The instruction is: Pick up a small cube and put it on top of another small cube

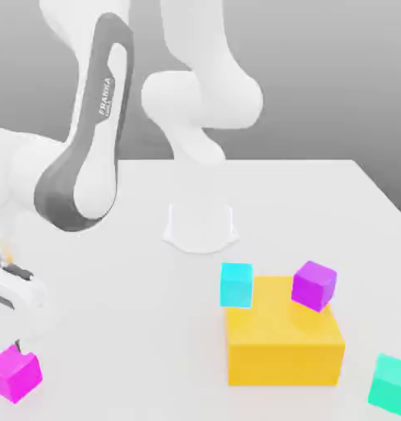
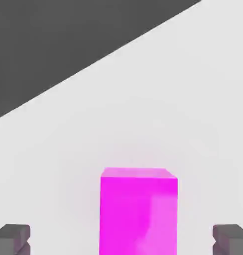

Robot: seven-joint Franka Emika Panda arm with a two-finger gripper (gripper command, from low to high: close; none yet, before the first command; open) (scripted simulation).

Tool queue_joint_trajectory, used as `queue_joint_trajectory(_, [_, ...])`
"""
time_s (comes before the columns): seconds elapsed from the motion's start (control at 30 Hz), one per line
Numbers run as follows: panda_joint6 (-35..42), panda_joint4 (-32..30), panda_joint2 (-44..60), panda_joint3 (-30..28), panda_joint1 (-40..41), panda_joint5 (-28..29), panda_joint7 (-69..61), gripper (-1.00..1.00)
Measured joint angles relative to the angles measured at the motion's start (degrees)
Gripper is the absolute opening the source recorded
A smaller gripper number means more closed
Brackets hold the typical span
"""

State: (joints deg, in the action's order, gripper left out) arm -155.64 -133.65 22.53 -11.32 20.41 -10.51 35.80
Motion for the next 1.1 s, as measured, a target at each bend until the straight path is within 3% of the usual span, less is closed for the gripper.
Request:
queue_joint_trajectory(0.07, [-3.12, 0.83, 4.11, 1.59, 1.36, -1.52, -1.15, 0.0])
queue_joint_trajectory(0.1, [-4.06, 1.08, 5.31, 2.09, 1.78, -1.94, -1.46, -1.0])
queue_joint_trajectory(0.33, [-3.93, 1.05, 5.19, 2.07, 1.79, -1.85, -1.39, -1.0])
queue_joint_trajectory(0.5, [2.8, -1.19, -3.9, -0.46, -0.62, 2.07, 1.36, -1.0])
queue_joint_trajectory(0.77, [9.6, -10.79, -20.85, 4.95, -9.51, 8.07, 3.16, -1.0])
queue_joint_trajectory(1.1, [18.0, -23.11, -41.65, 12.07, -19.75, 8.59, 0.27, -1.0])
